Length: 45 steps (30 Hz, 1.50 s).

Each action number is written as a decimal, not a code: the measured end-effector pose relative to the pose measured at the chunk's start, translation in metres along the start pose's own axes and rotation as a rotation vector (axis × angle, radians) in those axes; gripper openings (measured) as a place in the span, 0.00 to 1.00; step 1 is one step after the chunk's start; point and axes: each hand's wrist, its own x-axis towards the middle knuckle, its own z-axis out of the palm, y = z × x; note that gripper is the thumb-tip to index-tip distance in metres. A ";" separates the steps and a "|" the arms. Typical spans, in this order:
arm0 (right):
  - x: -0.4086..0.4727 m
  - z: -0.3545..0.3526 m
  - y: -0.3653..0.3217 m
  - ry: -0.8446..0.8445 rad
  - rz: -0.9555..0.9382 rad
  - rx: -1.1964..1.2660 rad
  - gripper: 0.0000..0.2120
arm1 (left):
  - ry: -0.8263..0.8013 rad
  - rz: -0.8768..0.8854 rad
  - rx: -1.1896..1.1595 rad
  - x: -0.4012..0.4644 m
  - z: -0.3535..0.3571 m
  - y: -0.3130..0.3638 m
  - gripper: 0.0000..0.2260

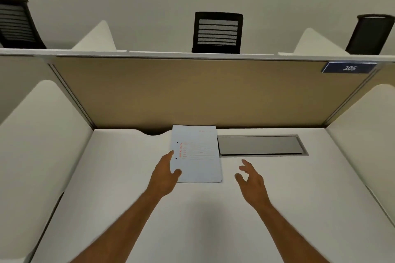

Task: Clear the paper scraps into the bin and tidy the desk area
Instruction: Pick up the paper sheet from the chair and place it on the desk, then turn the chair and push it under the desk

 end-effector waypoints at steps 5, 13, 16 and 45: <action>-0.098 -0.069 -0.018 0.039 -0.147 0.005 0.25 | 0.101 0.170 0.086 -0.138 -0.029 0.057 0.28; -0.242 -0.137 -0.016 0.060 -0.320 -0.035 0.24 | 0.174 0.233 0.156 -0.308 -0.006 0.047 0.33; -0.288 -0.154 -0.002 0.059 -0.351 -0.042 0.25 | 0.158 0.192 0.150 -0.349 0.010 0.030 0.34; -0.791 -0.420 0.350 0.257 0.065 -0.270 0.24 | -0.405 0.069 0.030 -0.827 0.329 -0.036 0.34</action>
